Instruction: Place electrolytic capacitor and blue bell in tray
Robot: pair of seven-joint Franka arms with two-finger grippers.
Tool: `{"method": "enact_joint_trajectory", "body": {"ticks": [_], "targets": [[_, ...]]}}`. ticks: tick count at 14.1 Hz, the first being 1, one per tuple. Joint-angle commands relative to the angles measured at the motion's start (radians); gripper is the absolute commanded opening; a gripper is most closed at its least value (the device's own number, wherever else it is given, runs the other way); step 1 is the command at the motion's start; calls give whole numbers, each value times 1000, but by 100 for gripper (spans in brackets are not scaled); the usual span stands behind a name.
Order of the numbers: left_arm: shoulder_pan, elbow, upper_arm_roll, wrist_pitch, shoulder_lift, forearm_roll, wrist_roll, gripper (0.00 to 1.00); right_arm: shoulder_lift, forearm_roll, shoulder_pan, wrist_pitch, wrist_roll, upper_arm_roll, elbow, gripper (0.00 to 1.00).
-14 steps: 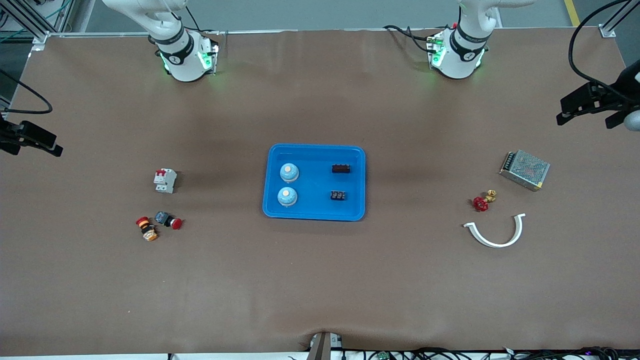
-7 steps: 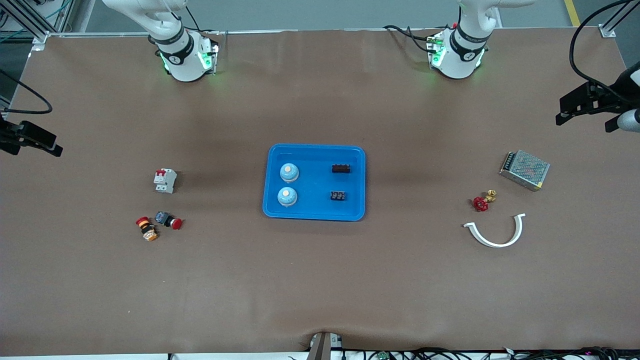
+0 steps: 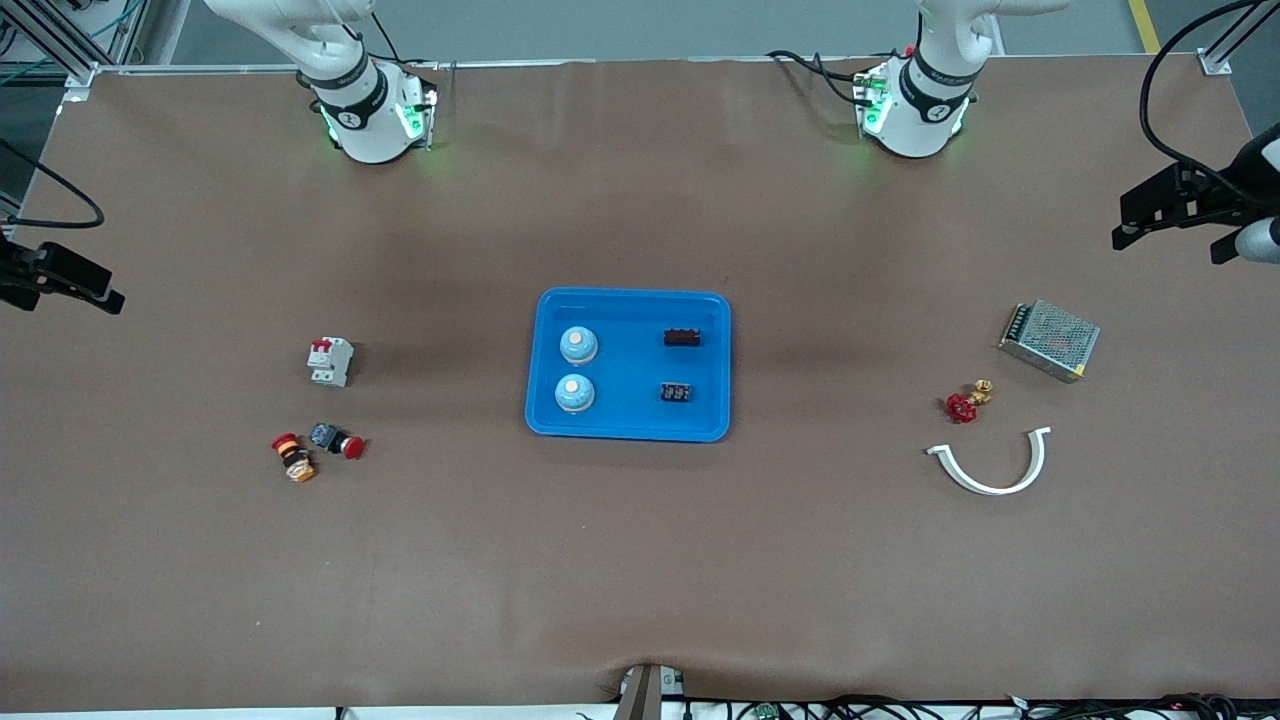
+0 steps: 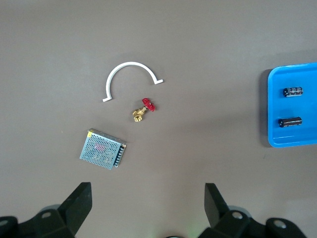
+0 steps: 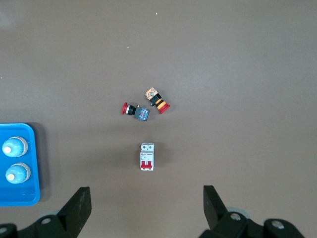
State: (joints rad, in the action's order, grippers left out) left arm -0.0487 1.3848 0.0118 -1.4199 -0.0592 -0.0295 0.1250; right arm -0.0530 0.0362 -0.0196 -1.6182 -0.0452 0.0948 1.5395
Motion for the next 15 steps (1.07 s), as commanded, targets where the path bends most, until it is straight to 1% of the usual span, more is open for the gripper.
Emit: {"method": "enact_joint_trajectory", "body": {"ticks": [1, 10, 13, 15], "targets": [[-5, -24, 8, 24, -2, -1, 12, 100, 21, -7, -3, -9, 16, -1, 19, 100], [-7, -23, 10, 22, -2, 2, 10, 100, 21, -7, -5, -15, 16, 2, 19, 100], [-7, -23, 8, 15, -2, 37, 7, 100, 21, -7, -5, -15, 16, 2, 19, 100], [-7, -23, 8, 4, -2, 39, 5, 100, 21, -7, -6, -17, 16, 2, 19, 100]]}}
